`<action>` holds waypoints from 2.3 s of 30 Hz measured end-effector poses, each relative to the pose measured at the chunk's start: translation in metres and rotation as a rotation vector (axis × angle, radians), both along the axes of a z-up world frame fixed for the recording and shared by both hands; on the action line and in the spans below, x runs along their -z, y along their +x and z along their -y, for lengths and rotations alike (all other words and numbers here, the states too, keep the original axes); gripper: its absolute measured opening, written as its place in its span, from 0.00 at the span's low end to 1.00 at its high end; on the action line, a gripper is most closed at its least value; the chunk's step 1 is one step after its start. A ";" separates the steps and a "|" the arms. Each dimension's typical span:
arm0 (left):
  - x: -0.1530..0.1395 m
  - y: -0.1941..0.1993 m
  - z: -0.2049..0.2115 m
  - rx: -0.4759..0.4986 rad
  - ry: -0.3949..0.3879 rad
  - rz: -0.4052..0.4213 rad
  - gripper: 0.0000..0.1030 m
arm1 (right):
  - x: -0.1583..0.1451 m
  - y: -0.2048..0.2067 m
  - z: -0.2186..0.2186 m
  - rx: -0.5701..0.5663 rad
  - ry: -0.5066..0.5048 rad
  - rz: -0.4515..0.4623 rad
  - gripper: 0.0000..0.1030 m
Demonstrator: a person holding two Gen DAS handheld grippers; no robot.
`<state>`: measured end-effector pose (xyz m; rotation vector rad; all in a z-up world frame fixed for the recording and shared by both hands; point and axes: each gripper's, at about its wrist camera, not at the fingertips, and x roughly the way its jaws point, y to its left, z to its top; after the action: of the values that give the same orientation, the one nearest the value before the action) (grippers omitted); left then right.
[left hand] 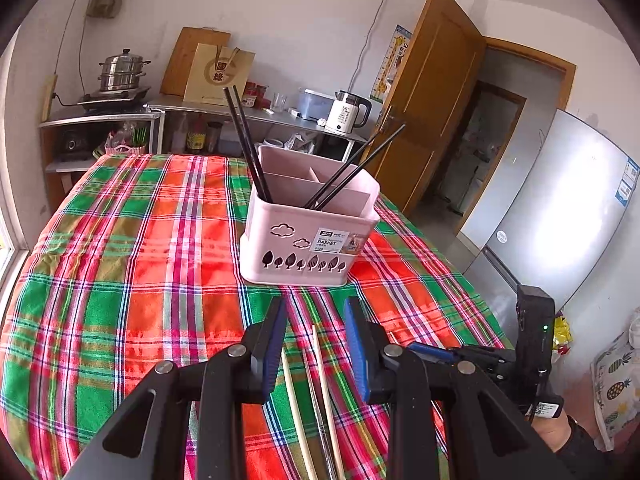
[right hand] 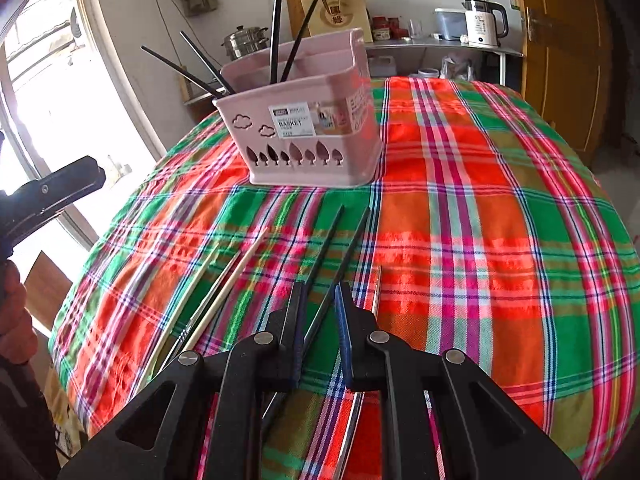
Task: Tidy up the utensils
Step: 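Move both tools down to the chopsticks lying on the cloth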
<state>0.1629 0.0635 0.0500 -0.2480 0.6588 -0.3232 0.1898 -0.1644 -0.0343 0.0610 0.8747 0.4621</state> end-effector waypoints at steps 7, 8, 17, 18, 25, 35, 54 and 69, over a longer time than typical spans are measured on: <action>0.003 0.003 -0.007 -0.006 -0.019 -0.009 0.28 | 0.016 0.014 -0.005 0.027 -0.030 -0.049 0.15; 0.003 0.004 -0.007 -0.005 -0.021 -0.011 0.28 | 0.018 0.016 -0.006 0.028 -0.034 -0.058 0.15; 0.009 0.013 0.011 0.027 -0.016 -0.056 0.28 | 0.019 0.017 -0.007 0.004 -0.097 -0.055 0.09; 0.012 0.015 0.015 0.037 -0.022 -0.070 0.28 | 0.019 0.017 -0.005 -0.002 -0.104 -0.054 0.08; 0.039 0.035 0.060 0.114 0.004 -0.174 0.28 | 0.018 0.015 0.027 -0.014 -0.137 -0.051 0.07; 0.095 0.080 0.120 0.141 0.132 -0.345 0.28 | 0.017 0.025 0.038 0.003 -0.158 -0.054 0.07; 0.101 0.095 0.135 0.167 0.281 -0.307 0.07 | 0.017 0.053 0.038 0.003 -0.159 -0.068 0.07; 0.100 0.104 0.141 0.161 0.279 -0.318 0.05 | 0.015 0.069 0.034 0.011 -0.138 -0.086 0.06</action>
<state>0.2673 -0.0777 -0.0502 0.0228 1.0312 -0.3443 0.2592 -0.1979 -0.0493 -0.0411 0.9880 0.3904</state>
